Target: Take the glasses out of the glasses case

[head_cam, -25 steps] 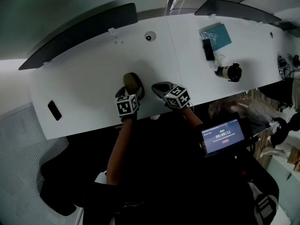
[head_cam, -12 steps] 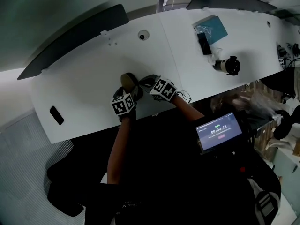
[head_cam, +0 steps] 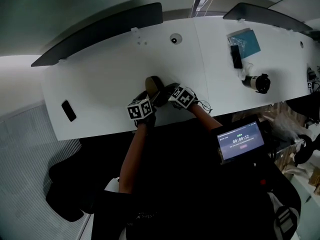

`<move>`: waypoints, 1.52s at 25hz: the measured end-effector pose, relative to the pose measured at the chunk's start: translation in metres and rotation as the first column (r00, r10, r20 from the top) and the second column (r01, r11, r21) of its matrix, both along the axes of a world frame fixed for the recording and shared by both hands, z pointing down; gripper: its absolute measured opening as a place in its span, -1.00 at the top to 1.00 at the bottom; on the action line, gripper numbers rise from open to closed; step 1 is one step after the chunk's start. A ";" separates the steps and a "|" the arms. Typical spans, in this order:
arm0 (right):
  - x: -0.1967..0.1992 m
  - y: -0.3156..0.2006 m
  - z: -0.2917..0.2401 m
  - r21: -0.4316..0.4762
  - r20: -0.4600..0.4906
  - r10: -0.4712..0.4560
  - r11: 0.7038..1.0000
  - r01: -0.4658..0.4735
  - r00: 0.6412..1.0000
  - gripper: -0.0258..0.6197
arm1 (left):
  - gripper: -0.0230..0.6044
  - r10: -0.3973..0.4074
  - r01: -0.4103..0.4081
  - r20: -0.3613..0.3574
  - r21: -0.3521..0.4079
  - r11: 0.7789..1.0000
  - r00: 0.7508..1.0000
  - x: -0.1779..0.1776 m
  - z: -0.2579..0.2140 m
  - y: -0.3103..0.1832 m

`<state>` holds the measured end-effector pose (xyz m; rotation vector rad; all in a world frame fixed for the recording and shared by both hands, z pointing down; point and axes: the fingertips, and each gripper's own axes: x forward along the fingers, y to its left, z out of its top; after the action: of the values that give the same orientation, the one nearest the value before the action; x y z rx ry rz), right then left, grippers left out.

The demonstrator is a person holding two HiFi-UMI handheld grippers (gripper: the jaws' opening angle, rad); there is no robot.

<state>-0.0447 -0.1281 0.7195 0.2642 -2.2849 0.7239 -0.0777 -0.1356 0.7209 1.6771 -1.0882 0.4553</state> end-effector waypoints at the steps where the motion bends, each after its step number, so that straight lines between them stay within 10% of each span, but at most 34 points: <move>1: -0.001 0.000 0.003 -0.002 -0.014 0.003 1.000 -0.003 1.000 0.86 | -0.19 -0.002 0.002 -0.012 0.001 1.000 1.000 -0.002 -0.001 0.001; 20: 0.002 -0.008 0.011 -0.006 -0.053 0.042 0.999 -0.043 0.998 0.86 | -0.12 -0.159 0.159 -0.037 -0.007 0.987 0.987 -0.073 -0.006 0.027; 27: 0.006 -0.010 0.018 -0.006 -0.054 0.079 0.997 -0.080 0.995 0.86 | 0.20 -0.160 0.160 0.005 -0.044 0.986 0.987 -0.097 0.016 0.038; 35: 0.006 -0.016 0.023 -0.052 -0.025 0.134 0.989 -0.135 0.991 0.86 | 0.36 -0.137 0.129 -0.076 -0.098 0.987 0.988 -0.098 0.038 0.038; 38: -0.003 -0.010 0.013 -0.073 -0.007 0.169 0.983 -0.169 0.986 0.86 | 0.75 -0.126 0.118 -0.167 -0.054 0.991 0.978 -0.090 0.020 0.041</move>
<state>-0.0477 -0.1382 0.7323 0.4280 -2.2484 0.8922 -0.1681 -0.0949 0.7413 1.5697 -1.0409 0.2505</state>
